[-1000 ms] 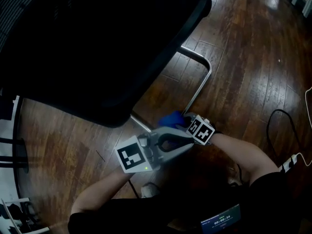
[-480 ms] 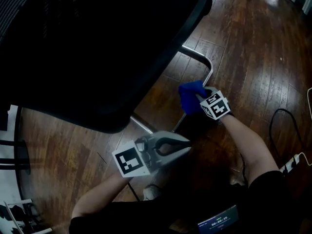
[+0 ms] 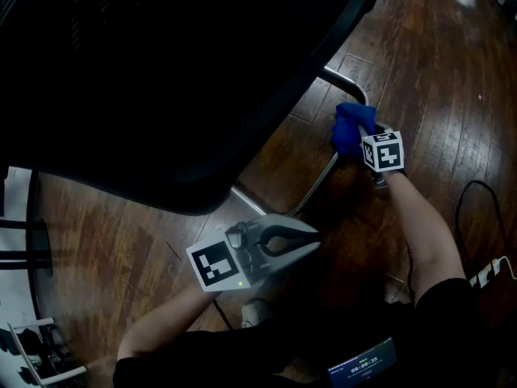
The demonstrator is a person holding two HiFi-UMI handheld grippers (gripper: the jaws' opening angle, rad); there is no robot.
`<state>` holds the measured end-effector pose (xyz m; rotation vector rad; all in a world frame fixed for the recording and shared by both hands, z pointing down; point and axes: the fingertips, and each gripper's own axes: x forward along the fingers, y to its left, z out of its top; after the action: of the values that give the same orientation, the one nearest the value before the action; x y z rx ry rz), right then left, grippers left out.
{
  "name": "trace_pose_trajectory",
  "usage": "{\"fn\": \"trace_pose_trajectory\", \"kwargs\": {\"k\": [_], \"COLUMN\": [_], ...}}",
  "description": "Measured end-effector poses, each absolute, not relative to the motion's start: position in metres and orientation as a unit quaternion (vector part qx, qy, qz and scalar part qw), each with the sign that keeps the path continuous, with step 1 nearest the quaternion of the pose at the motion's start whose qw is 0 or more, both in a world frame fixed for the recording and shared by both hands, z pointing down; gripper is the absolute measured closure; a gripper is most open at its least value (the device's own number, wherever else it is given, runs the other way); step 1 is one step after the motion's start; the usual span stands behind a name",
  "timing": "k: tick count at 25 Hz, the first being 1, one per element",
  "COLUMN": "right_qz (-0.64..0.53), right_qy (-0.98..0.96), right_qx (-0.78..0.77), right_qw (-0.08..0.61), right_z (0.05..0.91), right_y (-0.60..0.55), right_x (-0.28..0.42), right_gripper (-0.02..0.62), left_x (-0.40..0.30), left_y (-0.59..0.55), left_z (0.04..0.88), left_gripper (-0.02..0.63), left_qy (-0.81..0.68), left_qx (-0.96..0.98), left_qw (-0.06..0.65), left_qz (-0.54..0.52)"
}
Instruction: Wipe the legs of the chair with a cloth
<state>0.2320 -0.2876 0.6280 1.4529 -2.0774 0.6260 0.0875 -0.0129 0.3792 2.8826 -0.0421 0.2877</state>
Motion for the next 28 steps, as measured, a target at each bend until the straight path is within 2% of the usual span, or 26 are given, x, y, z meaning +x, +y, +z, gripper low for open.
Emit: {"fn": "trace_pose_trajectory", "kwargs": {"k": [3, 10, 14, 20, 24, 28], "right_qz": [0.234, 0.215, 0.201, 0.193, 0.196, 0.173], "right_qy": [-0.812, -0.902, -0.916, -0.917, -0.893, -0.834], "right_qx": [0.462, 0.231, 0.166, 0.162, 0.279, 0.423], "right_qw": [0.270, 0.294, 0.304, 0.310, 0.294, 0.310], "right_z": [0.628, 0.626, 0.627, 0.629, 0.629, 0.629], "right_y": [-0.248, -0.105, -0.079, -0.105, -0.184, -0.255], "right_x": [0.190, 0.042, 0.014, 0.032, 0.098, 0.183], "right_gripper": [0.545, 0.543, 0.541, 0.532, 0.532, 0.534], "left_x": [0.096, 0.116, 0.121, 0.117, 0.111, 0.107], "left_y": [-0.010, -0.013, -0.009, -0.014, -0.016, -0.014], "left_z": [0.376, 0.371, 0.373, 0.368, 0.373, 0.370], "left_gripper": [0.604, 0.604, 0.604, 0.604, 0.604, 0.604], "left_qy": [-0.005, 0.017, 0.025, 0.008, 0.002, -0.005], "left_qx": [0.989, 0.991, 0.991, 0.992, 0.991, 0.991], "left_qw": [0.118, 0.103, 0.095, 0.090, 0.094, 0.092], "left_qz": [0.093, 0.080, 0.089, 0.089, 0.099, 0.102]}}
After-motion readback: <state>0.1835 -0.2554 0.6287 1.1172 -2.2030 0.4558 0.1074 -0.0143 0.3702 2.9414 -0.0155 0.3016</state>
